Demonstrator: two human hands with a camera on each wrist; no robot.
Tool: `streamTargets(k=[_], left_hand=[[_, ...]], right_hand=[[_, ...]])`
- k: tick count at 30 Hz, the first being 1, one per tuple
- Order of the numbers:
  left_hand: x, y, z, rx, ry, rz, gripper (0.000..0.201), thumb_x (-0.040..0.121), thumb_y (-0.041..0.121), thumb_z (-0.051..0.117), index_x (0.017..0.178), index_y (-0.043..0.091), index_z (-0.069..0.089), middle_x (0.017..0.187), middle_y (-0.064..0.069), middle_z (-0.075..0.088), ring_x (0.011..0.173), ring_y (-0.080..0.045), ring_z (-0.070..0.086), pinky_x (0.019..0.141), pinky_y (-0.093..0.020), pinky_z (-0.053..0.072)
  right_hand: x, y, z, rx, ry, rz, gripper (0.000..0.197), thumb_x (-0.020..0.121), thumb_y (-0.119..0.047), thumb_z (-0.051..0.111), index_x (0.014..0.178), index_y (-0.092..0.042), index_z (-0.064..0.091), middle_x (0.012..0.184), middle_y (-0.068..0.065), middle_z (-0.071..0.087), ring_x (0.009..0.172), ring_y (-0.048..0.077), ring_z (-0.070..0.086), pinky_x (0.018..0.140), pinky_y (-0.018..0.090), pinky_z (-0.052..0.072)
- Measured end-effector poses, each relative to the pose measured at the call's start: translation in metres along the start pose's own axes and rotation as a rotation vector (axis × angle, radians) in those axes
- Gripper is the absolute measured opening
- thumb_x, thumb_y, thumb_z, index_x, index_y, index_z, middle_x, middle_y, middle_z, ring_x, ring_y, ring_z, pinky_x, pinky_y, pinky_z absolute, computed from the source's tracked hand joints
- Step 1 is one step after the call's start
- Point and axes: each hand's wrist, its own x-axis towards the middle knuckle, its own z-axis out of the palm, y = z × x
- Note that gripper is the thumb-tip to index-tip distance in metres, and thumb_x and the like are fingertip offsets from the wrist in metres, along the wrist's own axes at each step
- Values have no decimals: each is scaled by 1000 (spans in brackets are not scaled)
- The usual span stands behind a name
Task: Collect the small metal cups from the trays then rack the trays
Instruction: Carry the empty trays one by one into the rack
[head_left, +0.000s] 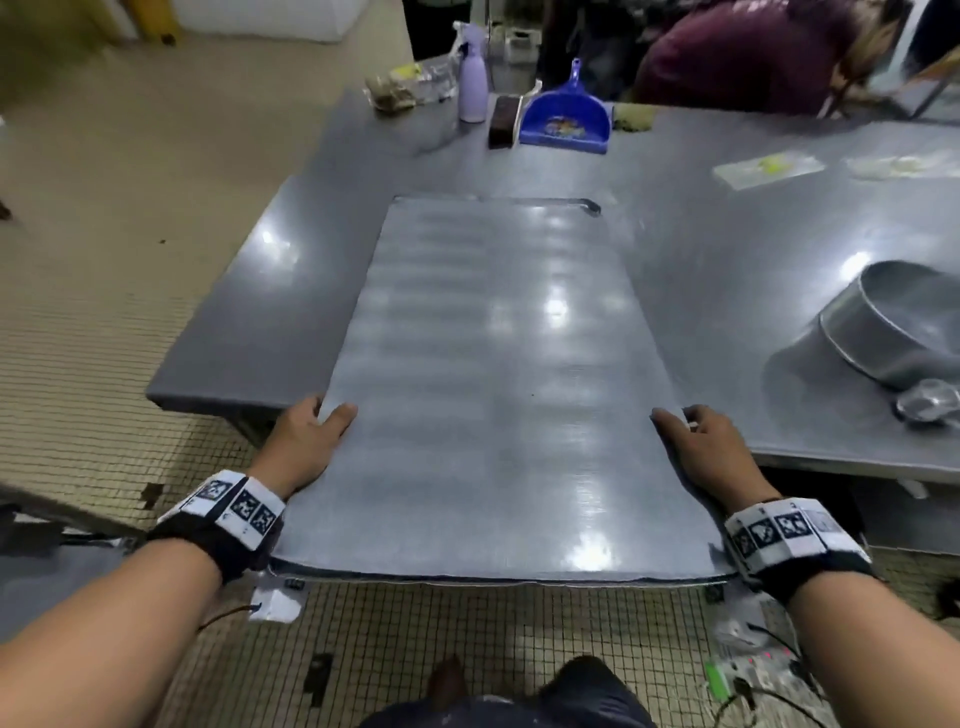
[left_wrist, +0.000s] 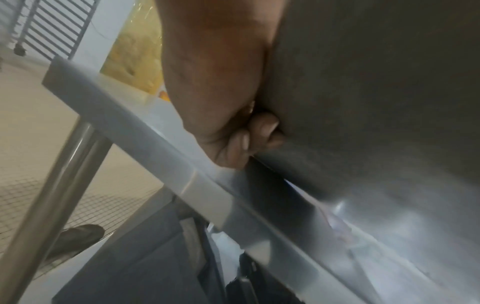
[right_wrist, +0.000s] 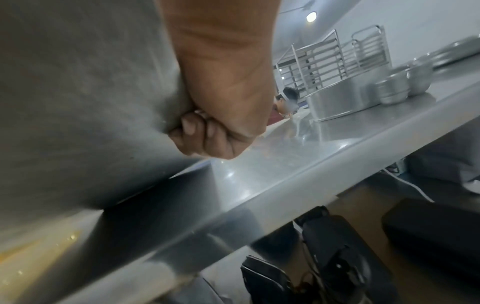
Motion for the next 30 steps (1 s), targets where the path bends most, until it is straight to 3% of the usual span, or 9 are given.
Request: streamTargets(k=[1, 4, 9, 13, 15, 18, 24, 27, 30], left_hand=[[3, 6, -4, 31, -7, -7, 32, 96, 39, 63, 109, 11, 70, 103, 0, 72, 95, -20, 67, 83, -31, 48], [5, 23, -10, 65, -13, -13, 36, 95, 43, 63, 107, 10, 68, 102, 1, 71, 93, -20, 66, 81, -32, 47], [5, 48, -6, 60, 25, -38, 38, 93, 46, 65, 102, 9, 67, 96, -2, 72, 88, -22, 67, 75, -34, 50], [0, 65, 11, 21, 73, -60, 29, 93, 41, 68, 92, 12, 68, 87, 1, 72, 83, -20, 69, 66, -29, 49], [-8, 79, 26, 11, 130, -58, 21, 94, 34, 68, 85, 15, 65, 82, 6, 69, 78, -16, 66, 62, -24, 47], [-21, 90, 49, -24, 202, -92, 24, 92, 35, 70, 95, 11, 67, 86, 8, 69, 77, -6, 63, 60, -20, 46], [-56, 99, 87, -99, 375, -244, 32, 92, 34, 70, 111, 11, 59, 90, 11, 65, 76, -1, 60, 56, -14, 40], [-80, 93, 92, -148, 453, -310, 38, 90, 32, 72, 118, 10, 60, 96, 11, 67, 81, 0, 62, 62, -15, 46], [-108, 87, 89, -175, 536, -347, 45, 86, 37, 76, 120, 10, 64, 108, 5, 72, 100, -14, 68, 87, -33, 56]], right_hand=[[2, -7, -5, -24, 6, -22, 70, 83, -69, 56, 114, -7, 63, 103, 10, 65, 97, 28, 63, 80, 35, 44], [16, -20, -17, -60, 16, -95, 60, 77, -75, 53, 92, -17, 57, 89, 6, 58, 81, 21, 54, 73, 34, 40], [48, -42, -39, -75, -59, -172, 49, 88, -59, 61, 77, -12, 59, 75, 1, 63, 73, 25, 61, 60, 32, 40], [81, -52, -54, -85, -132, -226, 51, 89, -55, 62, 81, -5, 65, 77, 11, 68, 75, 29, 64, 69, 38, 48], [99, -55, -63, -92, -155, -266, 50, 89, -52, 64, 80, -3, 64, 76, 13, 68, 75, 30, 64, 67, 38, 45], [129, -57, -75, -124, -206, -319, 50, 88, -54, 65, 81, -4, 64, 77, 7, 68, 75, 27, 63, 62, 34, 40], [190, -69, -75, -182, -311, -490, 64, 85, -66, 61, 86, -2, 61, 83, 10, 63, 82, 31, 62, 64, 32, 37], [204, -84, -65, -177, -394, -554, 71, 81, -70, 61, 93, -1, 67, 91, 13, 71, 85, 33, 67, 67, 34, 46], [204, -107, -53, -159, -459, -624, 65, 80, -68, 65, 74, -3, 63, 69, 11, 69, 64, 29, 65, 63, 40, 52]])
